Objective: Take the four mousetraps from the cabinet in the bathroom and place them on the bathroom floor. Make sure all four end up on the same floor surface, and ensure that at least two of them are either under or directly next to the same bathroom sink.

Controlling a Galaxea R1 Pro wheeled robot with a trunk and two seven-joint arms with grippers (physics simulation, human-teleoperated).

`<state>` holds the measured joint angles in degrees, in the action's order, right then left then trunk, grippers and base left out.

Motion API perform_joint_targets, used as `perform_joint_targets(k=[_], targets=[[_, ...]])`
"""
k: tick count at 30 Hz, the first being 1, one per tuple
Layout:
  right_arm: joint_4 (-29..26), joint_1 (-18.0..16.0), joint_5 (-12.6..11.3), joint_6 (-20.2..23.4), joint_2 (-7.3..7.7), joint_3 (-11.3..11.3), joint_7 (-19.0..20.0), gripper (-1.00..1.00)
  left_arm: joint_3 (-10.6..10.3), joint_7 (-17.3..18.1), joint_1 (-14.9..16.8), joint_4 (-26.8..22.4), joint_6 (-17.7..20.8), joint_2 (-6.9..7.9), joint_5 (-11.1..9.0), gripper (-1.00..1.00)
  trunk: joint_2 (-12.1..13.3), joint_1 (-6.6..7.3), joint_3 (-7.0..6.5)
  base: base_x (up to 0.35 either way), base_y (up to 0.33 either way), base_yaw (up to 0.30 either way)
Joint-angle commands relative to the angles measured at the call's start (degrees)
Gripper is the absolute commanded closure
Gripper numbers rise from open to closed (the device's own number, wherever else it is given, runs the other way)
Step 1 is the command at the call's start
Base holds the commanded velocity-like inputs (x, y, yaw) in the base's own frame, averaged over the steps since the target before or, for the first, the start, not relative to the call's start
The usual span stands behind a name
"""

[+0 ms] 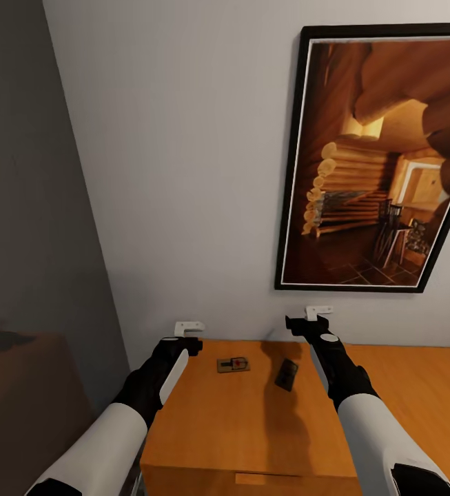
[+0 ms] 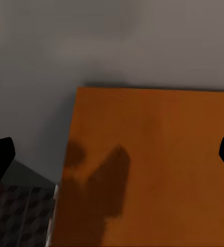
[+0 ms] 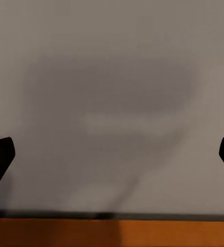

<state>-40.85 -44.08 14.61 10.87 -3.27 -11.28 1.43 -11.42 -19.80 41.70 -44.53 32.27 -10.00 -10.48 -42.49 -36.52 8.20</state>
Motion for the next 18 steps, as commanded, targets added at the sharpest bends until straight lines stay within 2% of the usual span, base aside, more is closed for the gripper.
perform_joint_targets(k=[1, 8, 18], targets=[[-0.1, 0.0, 0.5, 0.3, -0.07, -0.2, 0.2, -1.00, -0.1, -0.5, 0.0, -0.1, 0.2, 0.00, -0.6, -1.00, -0.1, -0.03, 0.10, 0.128, 0.061, 0.000], [-0.1, -0.1, 0.5, 0.3, -0.07, -0.2, 0.2, -1.00, -0.1, -0.5, 0.0, 0.0, 0.1, 0.00, -0.6, -1.00, -0.1, -0.03, 0.10, 0.212, 0.091, 0.000], [-0.1, -0.1, 0.5, 0.3, -0.07, -0.2, 0.2, -1.00, -0.2, -0.5, 0.0, 0.0, 0.1, 0.00, -0.7, -1.00, -0.1, -0.03, 0.10, 0.018, 0.007, 0.000]])
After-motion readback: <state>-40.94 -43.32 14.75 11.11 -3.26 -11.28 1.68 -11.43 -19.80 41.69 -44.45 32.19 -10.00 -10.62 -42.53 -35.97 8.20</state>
